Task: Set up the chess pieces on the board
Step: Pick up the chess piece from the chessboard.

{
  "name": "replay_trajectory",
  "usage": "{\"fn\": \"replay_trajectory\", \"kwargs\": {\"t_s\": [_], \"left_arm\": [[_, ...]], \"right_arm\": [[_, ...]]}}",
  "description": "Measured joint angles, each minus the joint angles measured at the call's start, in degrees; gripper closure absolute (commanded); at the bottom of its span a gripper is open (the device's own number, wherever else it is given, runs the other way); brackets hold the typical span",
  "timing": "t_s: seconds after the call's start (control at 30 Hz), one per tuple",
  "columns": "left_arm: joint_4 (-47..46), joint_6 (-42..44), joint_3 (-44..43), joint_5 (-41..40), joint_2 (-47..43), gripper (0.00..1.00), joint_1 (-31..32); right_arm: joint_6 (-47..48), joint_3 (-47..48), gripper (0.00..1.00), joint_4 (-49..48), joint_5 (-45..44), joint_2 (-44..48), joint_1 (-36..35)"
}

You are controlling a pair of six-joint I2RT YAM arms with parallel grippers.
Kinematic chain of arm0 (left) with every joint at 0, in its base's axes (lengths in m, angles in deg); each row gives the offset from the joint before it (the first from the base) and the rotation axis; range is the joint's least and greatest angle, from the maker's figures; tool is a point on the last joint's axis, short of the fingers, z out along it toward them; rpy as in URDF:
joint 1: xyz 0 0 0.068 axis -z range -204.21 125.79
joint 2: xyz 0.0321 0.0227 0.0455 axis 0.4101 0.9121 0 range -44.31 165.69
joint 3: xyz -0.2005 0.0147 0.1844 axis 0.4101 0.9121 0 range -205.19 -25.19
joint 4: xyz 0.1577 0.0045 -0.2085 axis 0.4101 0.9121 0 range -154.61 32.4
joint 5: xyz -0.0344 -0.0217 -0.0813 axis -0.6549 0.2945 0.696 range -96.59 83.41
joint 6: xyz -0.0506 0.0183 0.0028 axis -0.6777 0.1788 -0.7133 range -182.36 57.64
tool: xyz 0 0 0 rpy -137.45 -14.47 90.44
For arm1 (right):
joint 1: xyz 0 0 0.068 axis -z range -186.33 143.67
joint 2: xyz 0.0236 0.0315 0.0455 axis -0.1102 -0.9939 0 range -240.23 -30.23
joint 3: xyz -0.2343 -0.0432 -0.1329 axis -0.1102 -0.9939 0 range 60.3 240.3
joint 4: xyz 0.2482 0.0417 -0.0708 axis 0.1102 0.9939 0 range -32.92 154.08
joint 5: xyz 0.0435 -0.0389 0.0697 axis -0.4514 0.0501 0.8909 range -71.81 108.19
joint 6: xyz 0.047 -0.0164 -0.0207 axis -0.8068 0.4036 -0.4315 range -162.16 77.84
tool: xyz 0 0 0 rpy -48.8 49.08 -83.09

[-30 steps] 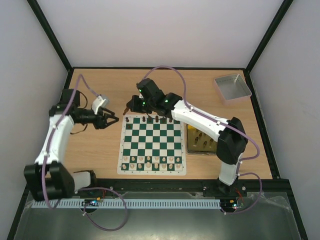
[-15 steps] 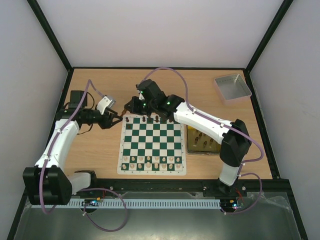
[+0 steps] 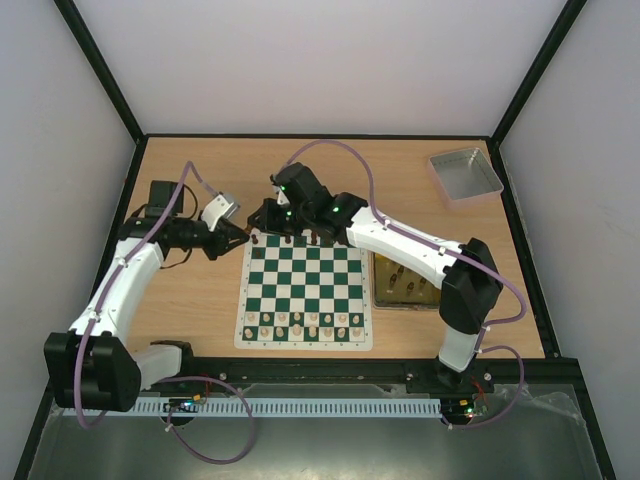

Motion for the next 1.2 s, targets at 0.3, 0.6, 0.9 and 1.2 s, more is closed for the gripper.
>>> {"fn": "replay_trajectory", "kwargs": {"t_s": [0.3,0.6,0.9,1.2], "left_arm": [[0.04,0.13,0.07,-0.81,0.00,0.90,0.48],[0.04,0.37,0.13,-0.87,0.00,0.97,0.50],[0.87,2.05,0.33,-2.54,0.00,0.98,0.74],[2.10,4.72,4.31,-6.03,0.00,0.98,-0.28]], "right_arm": [[-0.07,-0.81,0.98,-0.76,-0.22,0.00,0.04],[-0.20,-0.92,0.98,-0.81,-0.39,0.00,0.04],[-0.07,-1.64,0.98,-0.85,-1.62,0.00,0.04],[2.93,1.49,0.98,3.61,-6.93,-1.38,0.04]]}}
